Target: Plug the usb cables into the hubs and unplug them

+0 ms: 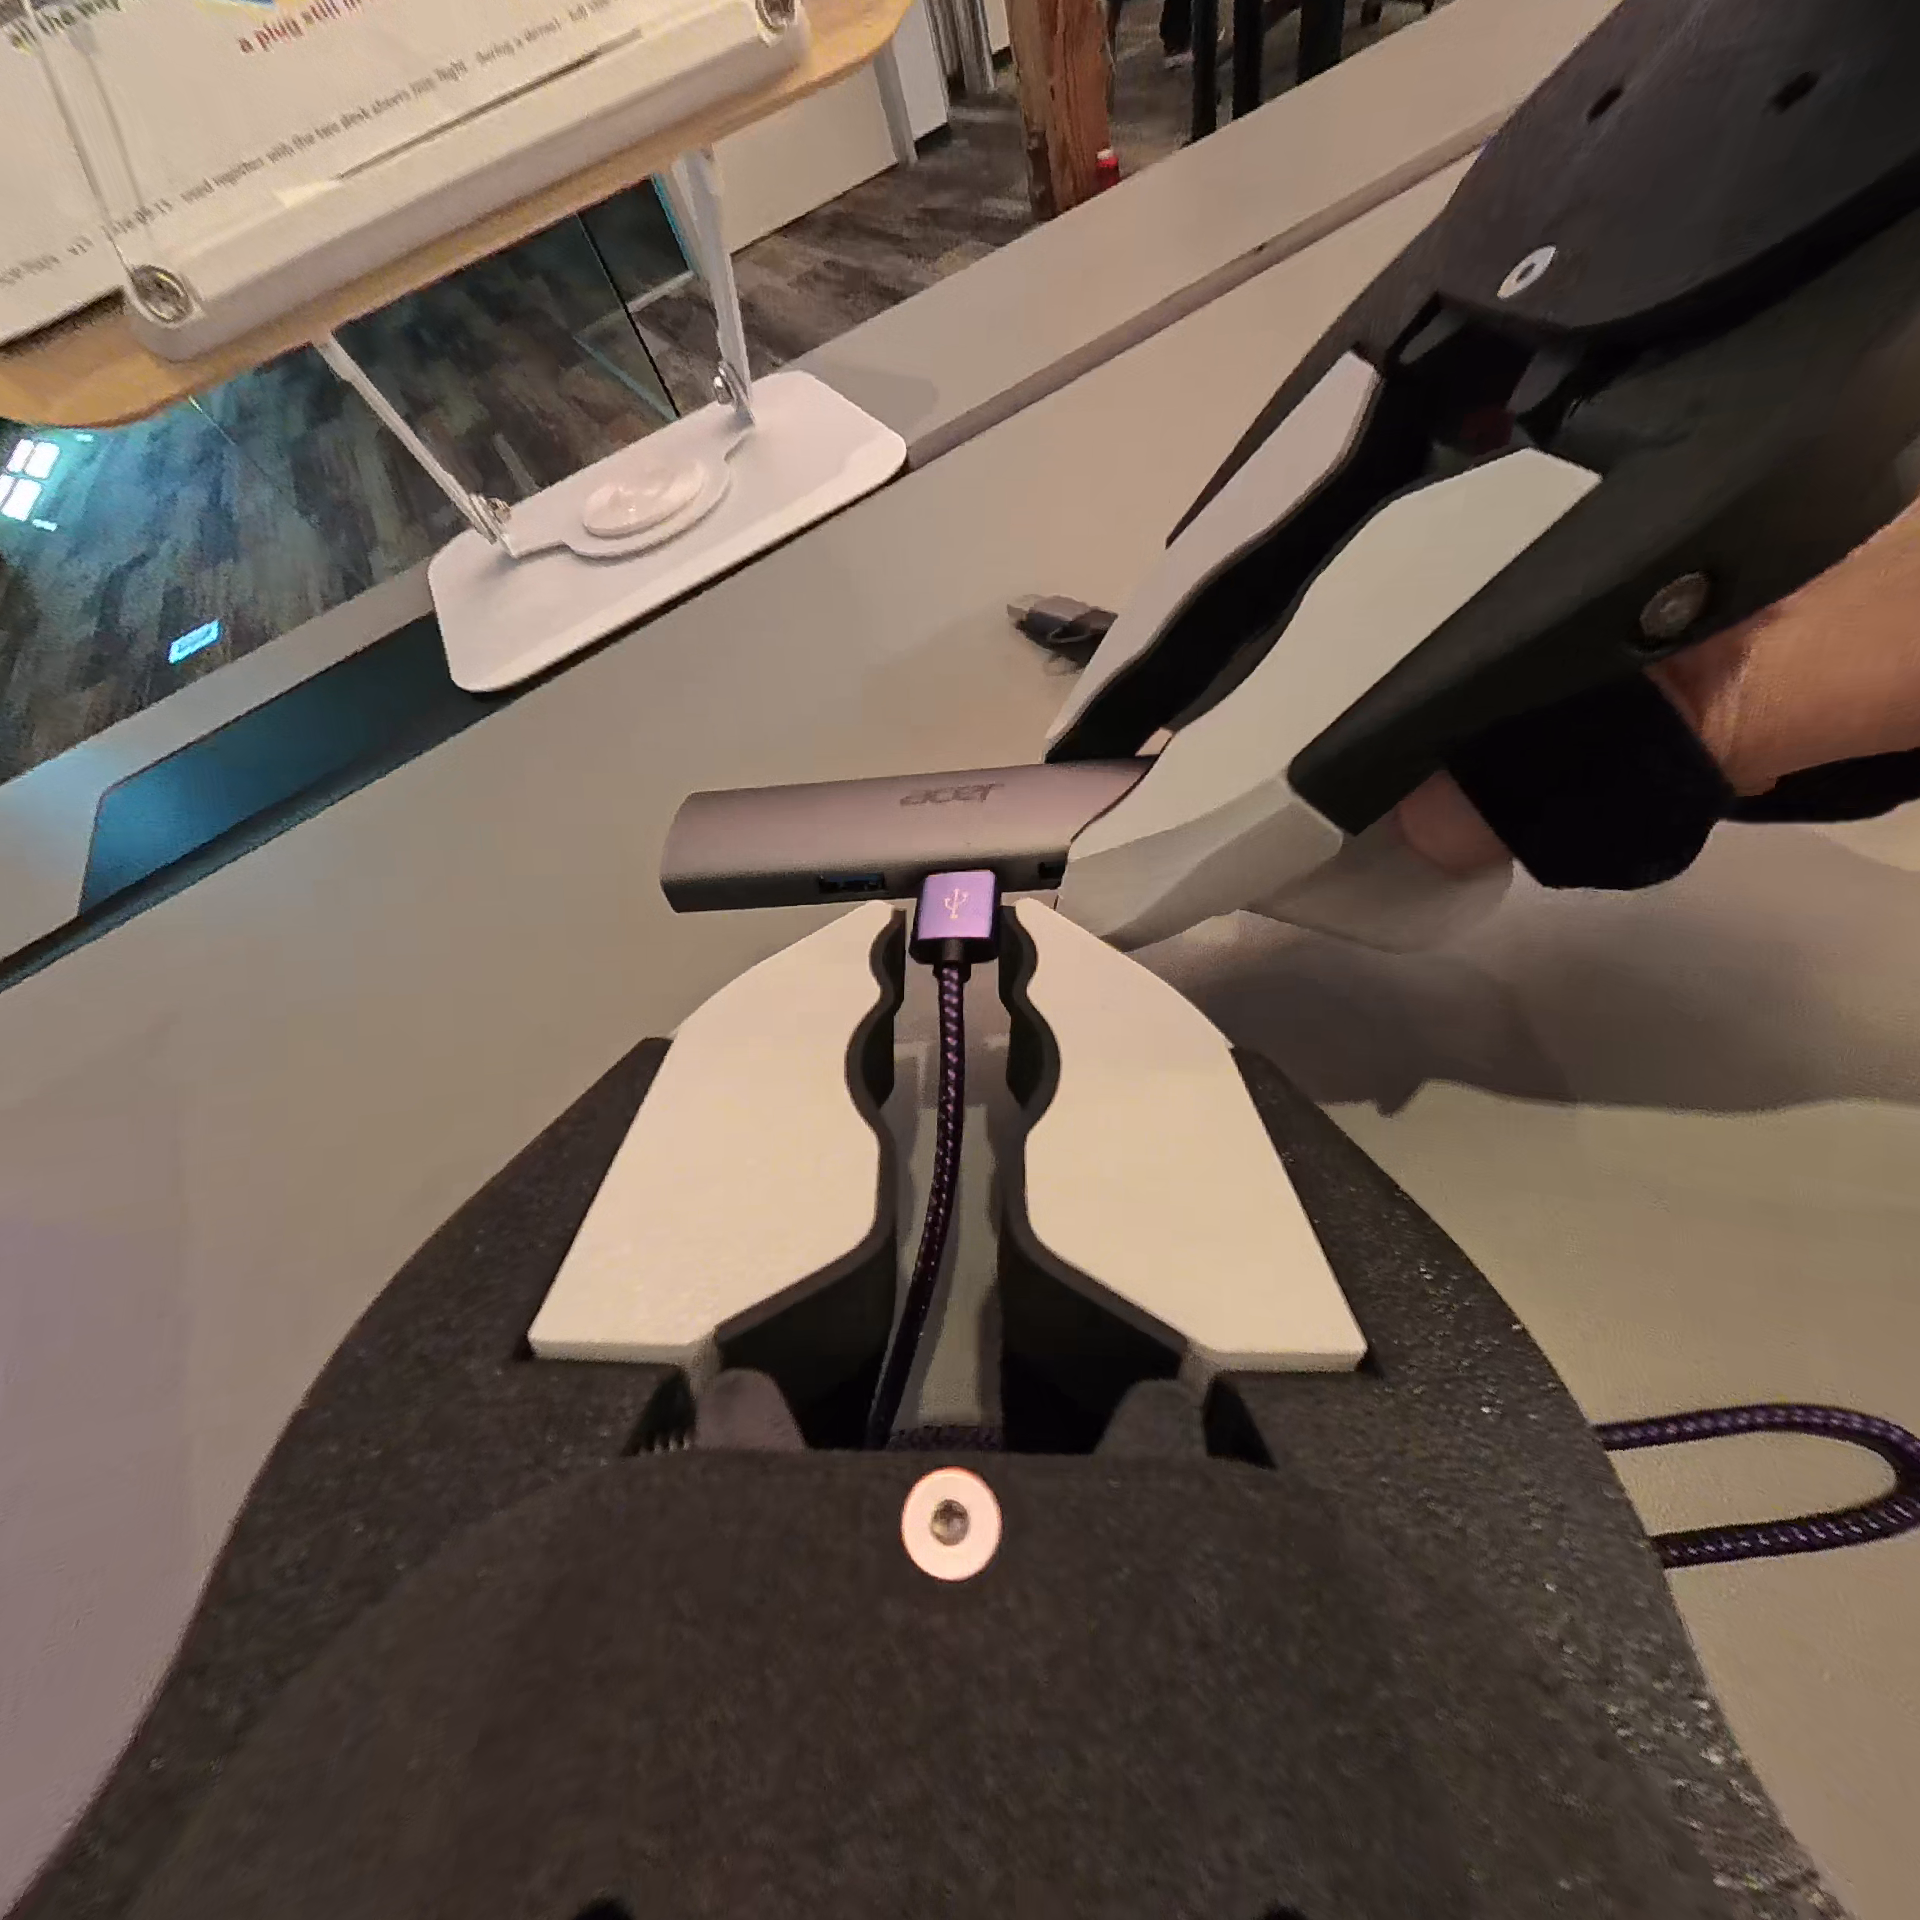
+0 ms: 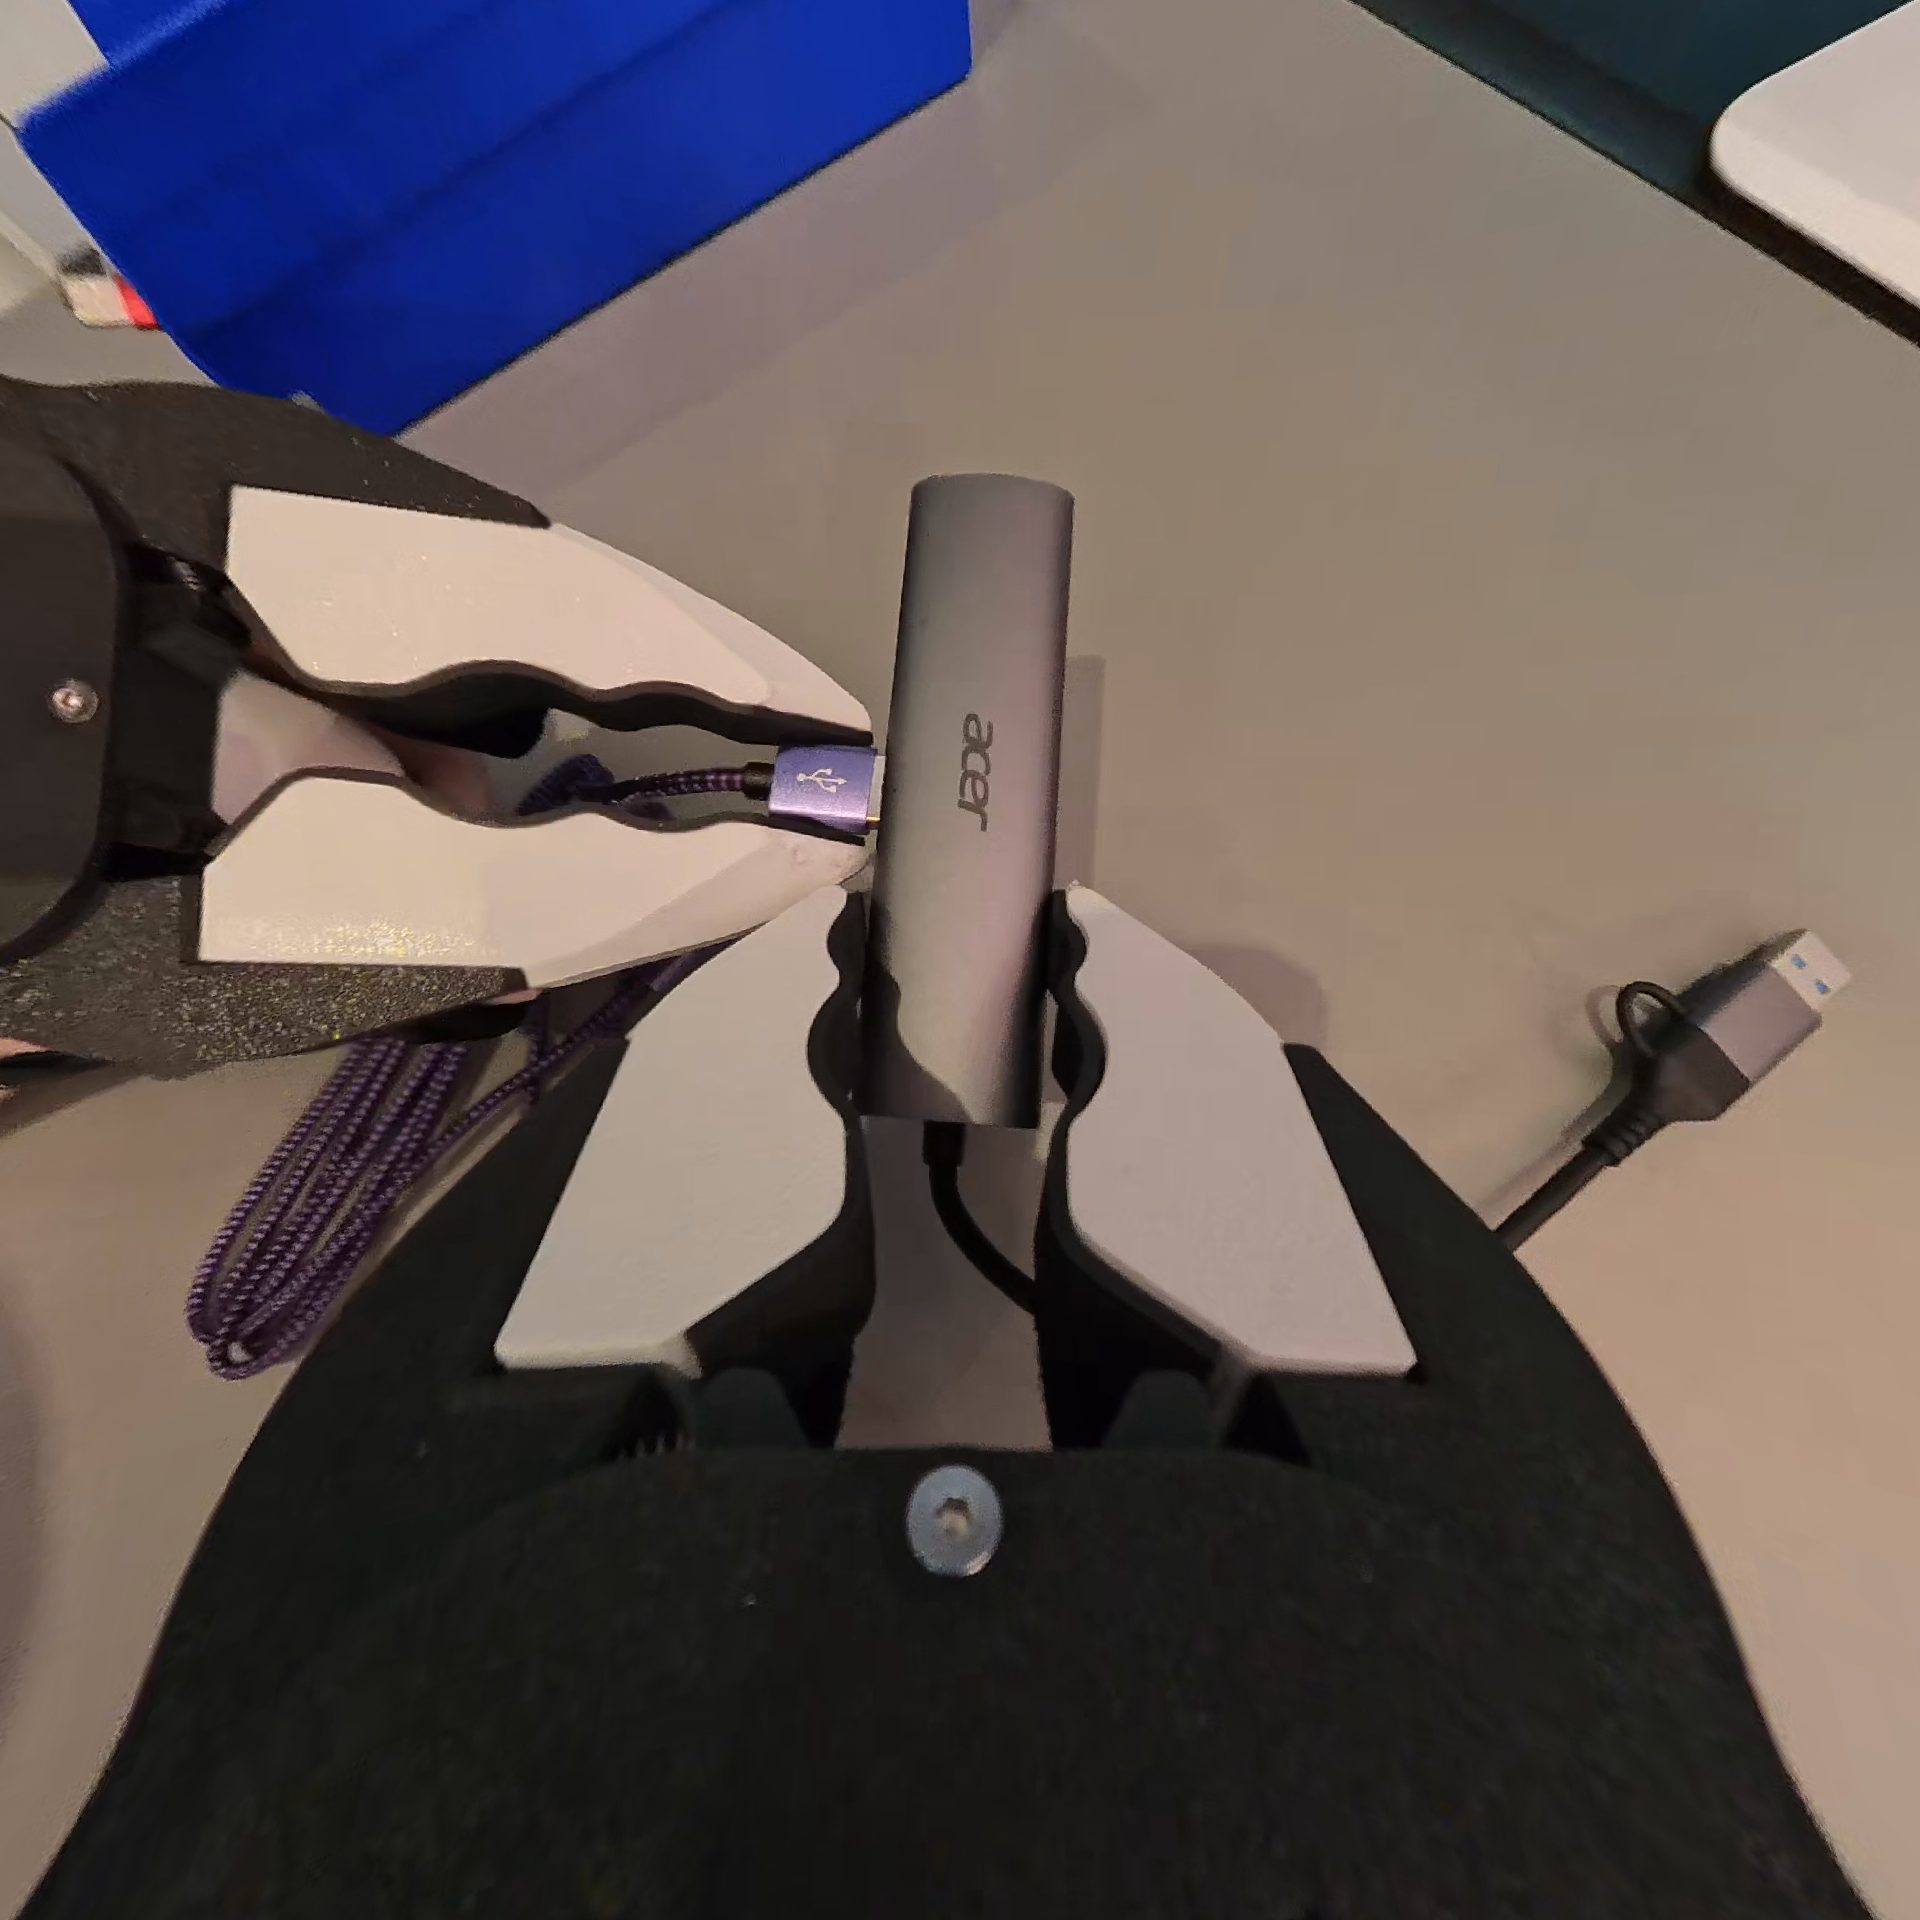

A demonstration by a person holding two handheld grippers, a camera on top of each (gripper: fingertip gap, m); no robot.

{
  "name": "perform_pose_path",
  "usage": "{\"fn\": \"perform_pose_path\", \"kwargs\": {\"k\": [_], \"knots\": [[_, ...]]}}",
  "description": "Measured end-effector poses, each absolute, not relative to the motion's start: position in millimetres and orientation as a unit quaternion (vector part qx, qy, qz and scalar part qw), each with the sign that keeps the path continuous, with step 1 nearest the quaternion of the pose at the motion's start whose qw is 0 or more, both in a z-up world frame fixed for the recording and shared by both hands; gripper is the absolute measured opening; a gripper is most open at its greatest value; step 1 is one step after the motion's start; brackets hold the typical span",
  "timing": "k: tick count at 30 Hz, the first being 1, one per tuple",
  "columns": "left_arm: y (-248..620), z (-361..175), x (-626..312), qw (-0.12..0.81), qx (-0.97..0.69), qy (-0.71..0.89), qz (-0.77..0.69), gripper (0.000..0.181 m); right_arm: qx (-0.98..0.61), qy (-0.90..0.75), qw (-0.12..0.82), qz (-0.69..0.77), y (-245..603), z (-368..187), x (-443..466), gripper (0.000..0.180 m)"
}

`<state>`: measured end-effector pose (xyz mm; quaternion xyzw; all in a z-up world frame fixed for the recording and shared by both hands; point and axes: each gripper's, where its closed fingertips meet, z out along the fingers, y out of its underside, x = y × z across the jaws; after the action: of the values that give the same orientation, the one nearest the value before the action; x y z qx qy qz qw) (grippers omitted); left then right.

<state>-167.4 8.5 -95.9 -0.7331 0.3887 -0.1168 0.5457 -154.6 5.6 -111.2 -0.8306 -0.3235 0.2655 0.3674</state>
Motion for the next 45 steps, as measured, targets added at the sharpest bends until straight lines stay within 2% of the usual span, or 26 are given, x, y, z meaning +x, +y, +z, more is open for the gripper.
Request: {"fn": "perform_pose_path", "kwargs": {"k": [12, 36, 42, 45], "knots": [[6, -90, -169, 0.551, -0.726, 0.394, -0.121, 0.015, -0.812, -0.322, 0.364, 0.323, 2, -108, -159, 0.033], [3, -90, -171, 0.545, -0.724, 0.41, -0.105, 0.015, -0.81, -0.333, 0.379, 0.3, 2, -107, -159, 0.034], [4, -87, -173, 0.555, -0.719, 0.408, -0.098, 0.015, -0.808, -0.33, 0.406, 0.271, 7, -103, -157, 0.042], [4, -86, -173, 0.558, -0.715, 0.41, -0.094, 0.015, -0.802, -0.34, 0.408, 0.273, 4, -101, -159, 0.033]]}}
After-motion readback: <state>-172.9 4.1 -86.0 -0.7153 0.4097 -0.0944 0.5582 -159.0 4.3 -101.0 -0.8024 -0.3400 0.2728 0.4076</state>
